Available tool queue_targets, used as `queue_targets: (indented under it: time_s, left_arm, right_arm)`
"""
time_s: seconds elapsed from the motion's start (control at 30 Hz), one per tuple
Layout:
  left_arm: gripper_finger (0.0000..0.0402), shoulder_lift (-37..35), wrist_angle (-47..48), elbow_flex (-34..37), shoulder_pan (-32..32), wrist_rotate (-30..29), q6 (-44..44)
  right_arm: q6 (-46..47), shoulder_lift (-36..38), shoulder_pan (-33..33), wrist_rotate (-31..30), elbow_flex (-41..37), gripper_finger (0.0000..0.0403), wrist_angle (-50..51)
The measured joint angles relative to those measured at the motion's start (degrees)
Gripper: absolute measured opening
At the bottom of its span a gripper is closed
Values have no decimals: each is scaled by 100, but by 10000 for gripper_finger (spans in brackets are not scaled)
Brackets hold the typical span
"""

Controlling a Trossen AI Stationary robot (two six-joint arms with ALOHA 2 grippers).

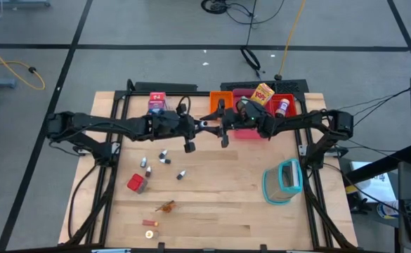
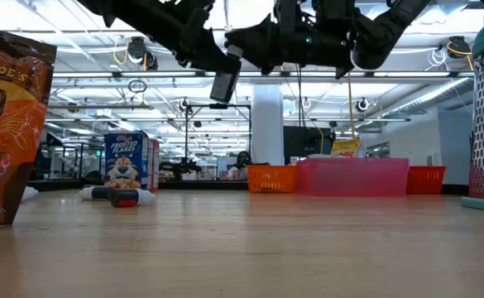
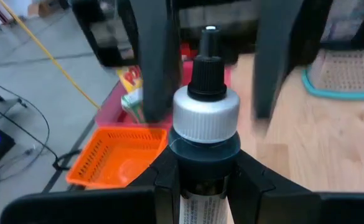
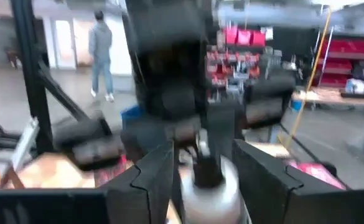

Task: Pick & Place Kitchen Items
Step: Put the large black food coloring bottle into the orange bin

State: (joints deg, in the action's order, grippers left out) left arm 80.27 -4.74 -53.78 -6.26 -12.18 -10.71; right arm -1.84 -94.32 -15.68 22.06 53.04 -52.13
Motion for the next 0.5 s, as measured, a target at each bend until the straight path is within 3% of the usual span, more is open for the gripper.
queue_targets:
  time_s: [0.27,0.43,0.5]
  left_arm:
    - [79,79,-363,0,-21,22,-228]
    - [77,79,-266,0,-22,30,-103]
    - [94,79,-229,0,-24,13,-53]
  right_arm:
    - [-191,6,8,-349,7,152,89]
    - [-307,0,17,-619,7,106,205]
    - [-342,0,21,-625,7,106,229]
